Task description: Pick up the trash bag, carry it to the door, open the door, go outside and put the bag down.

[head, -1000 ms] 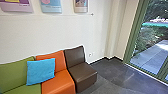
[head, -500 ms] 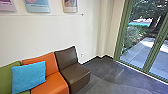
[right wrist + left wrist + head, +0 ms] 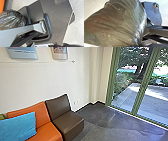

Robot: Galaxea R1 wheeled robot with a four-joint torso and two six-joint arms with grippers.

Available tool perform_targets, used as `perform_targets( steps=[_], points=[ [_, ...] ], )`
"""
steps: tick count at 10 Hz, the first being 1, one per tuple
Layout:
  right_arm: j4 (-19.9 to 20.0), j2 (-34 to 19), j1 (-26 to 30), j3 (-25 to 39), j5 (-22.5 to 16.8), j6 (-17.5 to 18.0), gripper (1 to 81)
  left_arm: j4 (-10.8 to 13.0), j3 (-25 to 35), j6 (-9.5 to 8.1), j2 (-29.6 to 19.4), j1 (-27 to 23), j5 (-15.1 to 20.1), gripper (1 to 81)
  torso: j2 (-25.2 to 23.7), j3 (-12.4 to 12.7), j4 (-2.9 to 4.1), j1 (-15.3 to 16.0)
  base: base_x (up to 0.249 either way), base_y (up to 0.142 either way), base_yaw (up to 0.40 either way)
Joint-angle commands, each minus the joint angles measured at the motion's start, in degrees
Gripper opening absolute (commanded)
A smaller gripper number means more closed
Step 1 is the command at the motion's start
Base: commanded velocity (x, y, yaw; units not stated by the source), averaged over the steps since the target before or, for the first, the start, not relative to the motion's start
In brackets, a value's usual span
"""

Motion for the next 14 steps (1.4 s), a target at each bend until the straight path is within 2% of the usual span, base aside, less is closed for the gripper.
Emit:
perform_targets(
  steps=[1, 14],
  points=[
    [-0.6, 0.1, 1.9, 0.3, -3.1, -0.3, 81.1, 0.4, -0.2, 0.40, -0.2, -3.2, 4.2, 1.0, 0.0, 0.0, 0.00, 0.0, 0.000, 0.000, -0.238],
    [-0.5, 0.4, 1.8, 0.0, -3.1, -0.2, 81.1, 0.9, -0.8, 0.40, 0.3, -3.3, 4.1, 1.0, 0.0, 0.0, 0.00, 0.0, 0.000, 0.000, -0.249]
  ],
)
